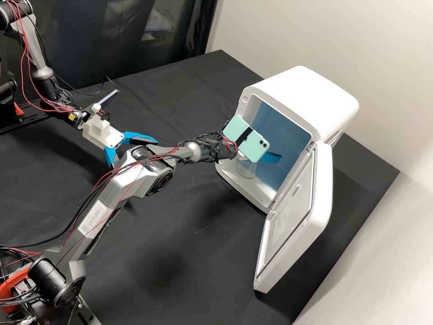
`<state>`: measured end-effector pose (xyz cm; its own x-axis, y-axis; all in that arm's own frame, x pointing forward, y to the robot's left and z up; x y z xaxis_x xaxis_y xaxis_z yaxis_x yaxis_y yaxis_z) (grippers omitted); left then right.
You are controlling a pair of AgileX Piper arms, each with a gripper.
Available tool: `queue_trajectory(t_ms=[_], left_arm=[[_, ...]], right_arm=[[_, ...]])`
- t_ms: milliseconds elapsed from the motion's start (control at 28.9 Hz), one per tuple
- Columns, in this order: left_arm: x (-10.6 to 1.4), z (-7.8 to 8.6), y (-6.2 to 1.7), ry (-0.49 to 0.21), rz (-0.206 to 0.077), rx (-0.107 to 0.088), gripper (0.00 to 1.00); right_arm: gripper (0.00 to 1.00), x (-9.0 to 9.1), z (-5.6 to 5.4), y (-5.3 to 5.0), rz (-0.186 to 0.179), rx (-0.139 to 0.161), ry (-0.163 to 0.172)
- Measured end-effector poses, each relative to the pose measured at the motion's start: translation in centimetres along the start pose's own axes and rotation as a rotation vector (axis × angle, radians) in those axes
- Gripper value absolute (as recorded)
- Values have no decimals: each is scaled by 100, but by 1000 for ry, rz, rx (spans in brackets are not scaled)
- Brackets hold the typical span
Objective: Place the flask in the incubator
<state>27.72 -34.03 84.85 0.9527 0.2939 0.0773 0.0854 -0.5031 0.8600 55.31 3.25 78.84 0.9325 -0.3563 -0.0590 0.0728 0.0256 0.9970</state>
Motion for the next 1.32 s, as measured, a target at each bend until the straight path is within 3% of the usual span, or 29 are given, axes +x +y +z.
queue_trajectory(t_ms=[277, 485, 589, 658, 762, 832, 936, 1178, 1317], left_arm=[[0, 0, 0, 0, 0, 0, 100], [0, 0, 0, 0, 0, 0, 100], [0, 0, 0, 0, 0, 0, 100], [0, 0, 0, 0, 0, 0, 100], [0, 0, 0, 0, 0, 0, 100], [0, 0, 0, 0, 0, 0, 100], [0, 0, 0, 0, 0, 0, 100], [0, 0, 0, 0, 0, 0, 100], [0, 0, 0, 0, 0, 0, 100]], right_arm=[[100, 8, 39, 7, 4, -16, -1], [100, 3, 129, -92, -17, 0, -5], [100, -6, 170, -121, -6, -17, -1], [100, -18, 189, -150, -5, -14, 2], [100, -37, 291, -264, -34, -1, -12], [100, -51, 335, -324, -50, 22, -21], [100, -94, 382, -390, -58, 20, -17], [100, -183, 427, -401, -54, 44, -10], [100, -198, 447, -418, -50, 30, -1]])
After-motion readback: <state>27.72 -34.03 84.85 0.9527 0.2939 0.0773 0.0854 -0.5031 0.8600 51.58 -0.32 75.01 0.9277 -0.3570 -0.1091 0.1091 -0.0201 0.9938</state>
